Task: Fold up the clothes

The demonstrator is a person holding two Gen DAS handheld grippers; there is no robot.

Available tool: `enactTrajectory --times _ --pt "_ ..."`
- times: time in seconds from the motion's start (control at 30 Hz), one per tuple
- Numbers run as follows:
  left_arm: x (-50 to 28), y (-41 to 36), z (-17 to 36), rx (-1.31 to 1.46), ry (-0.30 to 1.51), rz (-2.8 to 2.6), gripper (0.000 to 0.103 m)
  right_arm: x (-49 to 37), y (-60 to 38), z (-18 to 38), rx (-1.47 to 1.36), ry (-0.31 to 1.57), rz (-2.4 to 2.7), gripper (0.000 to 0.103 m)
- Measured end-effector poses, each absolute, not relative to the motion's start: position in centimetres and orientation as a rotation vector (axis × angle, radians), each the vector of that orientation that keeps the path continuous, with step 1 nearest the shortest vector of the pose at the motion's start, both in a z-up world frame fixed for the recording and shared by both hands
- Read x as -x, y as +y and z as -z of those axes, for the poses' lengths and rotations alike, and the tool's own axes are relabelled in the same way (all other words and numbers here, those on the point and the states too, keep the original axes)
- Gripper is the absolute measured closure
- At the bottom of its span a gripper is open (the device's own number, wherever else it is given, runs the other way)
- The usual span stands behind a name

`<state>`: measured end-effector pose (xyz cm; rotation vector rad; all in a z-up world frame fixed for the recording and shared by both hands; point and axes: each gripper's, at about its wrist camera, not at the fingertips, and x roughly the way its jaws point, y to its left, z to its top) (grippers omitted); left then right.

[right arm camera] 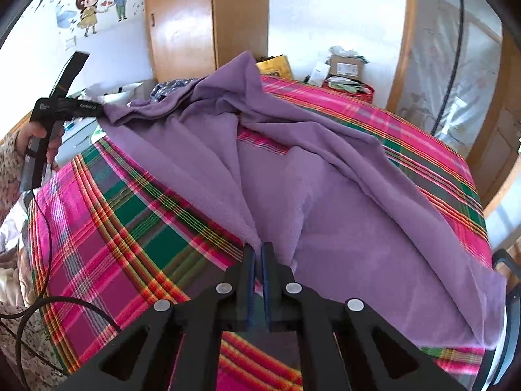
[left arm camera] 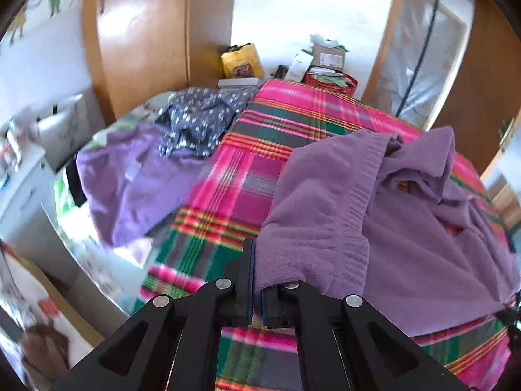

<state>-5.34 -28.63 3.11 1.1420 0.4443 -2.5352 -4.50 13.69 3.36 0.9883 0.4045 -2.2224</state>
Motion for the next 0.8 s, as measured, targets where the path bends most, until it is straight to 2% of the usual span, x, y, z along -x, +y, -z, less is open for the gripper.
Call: enactTrajectory --times 0.27,0.53,0.8 --pt "2.3 -26.5 -3.0 -1.112 0.606 2.547 0.100 2.5 16.4 -4.0 -0.991 0.381 2.289 0.099" --pt "-0.7 -23.5 -2.4 -1.120 0.645 2.574 0.100 0.2 18.9 -4.3 -1.014 0.371 2.333 0.099" --pt "-4.8 -23.3 -1.3 -1.107 0.758 2.542 0.100 -3.4 20.2 -4.0 -1.049 0.388 2.316 0.099"
